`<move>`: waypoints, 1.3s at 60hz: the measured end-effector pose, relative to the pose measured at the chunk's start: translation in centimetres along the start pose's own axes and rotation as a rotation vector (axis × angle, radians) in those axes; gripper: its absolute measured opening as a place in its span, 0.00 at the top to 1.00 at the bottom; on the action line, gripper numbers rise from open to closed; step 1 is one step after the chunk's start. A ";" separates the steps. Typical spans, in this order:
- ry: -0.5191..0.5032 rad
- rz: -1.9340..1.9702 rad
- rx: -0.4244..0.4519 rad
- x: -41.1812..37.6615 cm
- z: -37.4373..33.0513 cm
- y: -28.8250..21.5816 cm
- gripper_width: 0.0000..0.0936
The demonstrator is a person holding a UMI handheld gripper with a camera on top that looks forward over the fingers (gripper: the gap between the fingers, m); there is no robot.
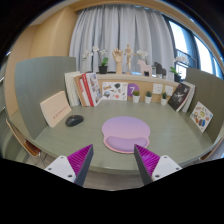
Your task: Arrange mouse
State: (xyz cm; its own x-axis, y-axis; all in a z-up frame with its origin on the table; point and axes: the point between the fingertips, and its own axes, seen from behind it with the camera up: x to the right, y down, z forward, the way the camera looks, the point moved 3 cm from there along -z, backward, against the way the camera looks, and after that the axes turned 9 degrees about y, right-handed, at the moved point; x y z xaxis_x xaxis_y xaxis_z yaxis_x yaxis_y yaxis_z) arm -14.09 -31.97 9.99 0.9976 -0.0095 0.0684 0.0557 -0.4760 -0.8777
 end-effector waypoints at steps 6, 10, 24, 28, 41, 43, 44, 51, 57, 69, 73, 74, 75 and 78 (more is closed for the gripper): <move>-0.002 0.013 -0.056 -4.7 1.0 2.5 0.13; -0.005 0.017 -0.082 -8.2 2.0 3.5 0.13; -0.042 -0.003 -0.125 -18.9 6.7 2.9 0.12; -0.035 -0.006 -0.136 -21.0 8.5 2.3 0.11; 0.017 -0.009 -0.151 -24.7 14.8 0.0 0.11; 0.025 -0.008 -0.153 -25.0 15.7 -0.3 0.11; 0.029 -0.010 -0.155 -25.1 16.2 -0.5 0.12; 0.038 -0.030 -0.163 -26.2 19.2 -1.6 0.12; 0.040 -0.023 -0.158 -27.0 21.4 -2.9 0.12; 0.040 -0.002 -0.159 -28.1 24.7 -4.7 0.13; 0.035 -0.004 -0.161 -28.3 25.7 -5.1 0.14; 0.034 -0.005 -0.162 -28.4 25.8 -5.2 0.14; 0.033 -0.005 -0.164 -28.4 26.0 -5.3 0.14; 0.033 -0.005 -0.169 -28.4 26.5 -5.5 0.15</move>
State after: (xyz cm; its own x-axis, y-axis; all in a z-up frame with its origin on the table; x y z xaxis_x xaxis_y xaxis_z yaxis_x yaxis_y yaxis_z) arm -41.64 -5.80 0.35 0.9953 -0.0337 0.0906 0.0506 -0.6171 -0.7852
